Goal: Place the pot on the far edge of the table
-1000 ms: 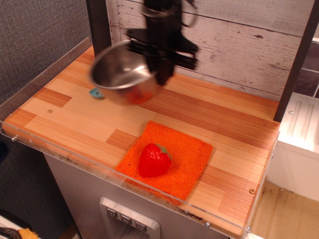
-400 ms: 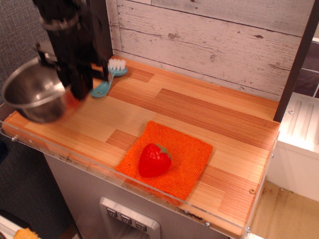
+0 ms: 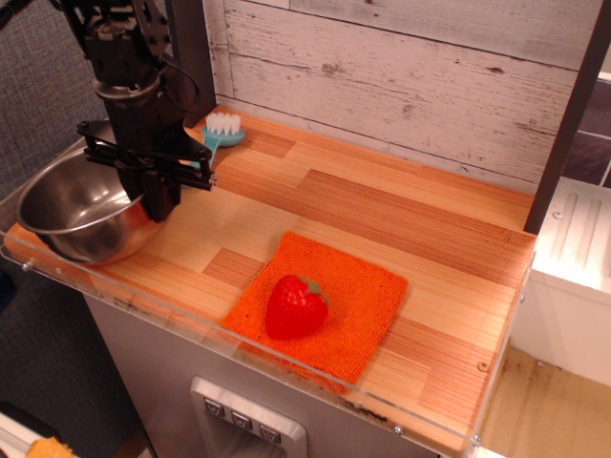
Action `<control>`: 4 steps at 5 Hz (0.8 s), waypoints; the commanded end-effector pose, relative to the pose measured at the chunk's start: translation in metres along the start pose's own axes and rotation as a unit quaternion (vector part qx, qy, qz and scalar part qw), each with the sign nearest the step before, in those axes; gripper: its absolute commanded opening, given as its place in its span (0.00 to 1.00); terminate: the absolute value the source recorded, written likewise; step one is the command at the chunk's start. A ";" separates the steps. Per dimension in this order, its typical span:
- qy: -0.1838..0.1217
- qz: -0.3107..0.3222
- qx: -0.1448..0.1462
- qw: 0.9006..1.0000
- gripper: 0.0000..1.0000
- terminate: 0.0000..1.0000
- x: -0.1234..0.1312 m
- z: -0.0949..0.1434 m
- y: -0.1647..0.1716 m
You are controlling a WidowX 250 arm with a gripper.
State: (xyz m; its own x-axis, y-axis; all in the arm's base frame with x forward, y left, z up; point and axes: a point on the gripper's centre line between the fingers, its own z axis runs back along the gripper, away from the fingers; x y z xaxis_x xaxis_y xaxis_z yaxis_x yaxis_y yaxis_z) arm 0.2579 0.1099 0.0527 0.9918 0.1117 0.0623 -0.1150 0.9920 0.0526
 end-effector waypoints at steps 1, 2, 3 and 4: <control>-0.016 -0.009 0.019 1.000 0.00 0.00 0.004 0.008 0.003; -0.021 -0.016 0.022 0.999 1.00 0.00 0.002 0.015 0.000; -0.026 -0.023 0.023 0.999 1.00 0.00 0.000 0.019 -0.005; -0.035 -0.020 0.011 0.999 1.00 0.00 -0.002 0.033 -0.007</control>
State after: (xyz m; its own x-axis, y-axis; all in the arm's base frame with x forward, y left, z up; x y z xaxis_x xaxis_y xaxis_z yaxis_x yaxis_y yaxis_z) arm 0.2543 0.0959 0.0722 0.9941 0.0670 0.0852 -0.0717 0.9959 0.0544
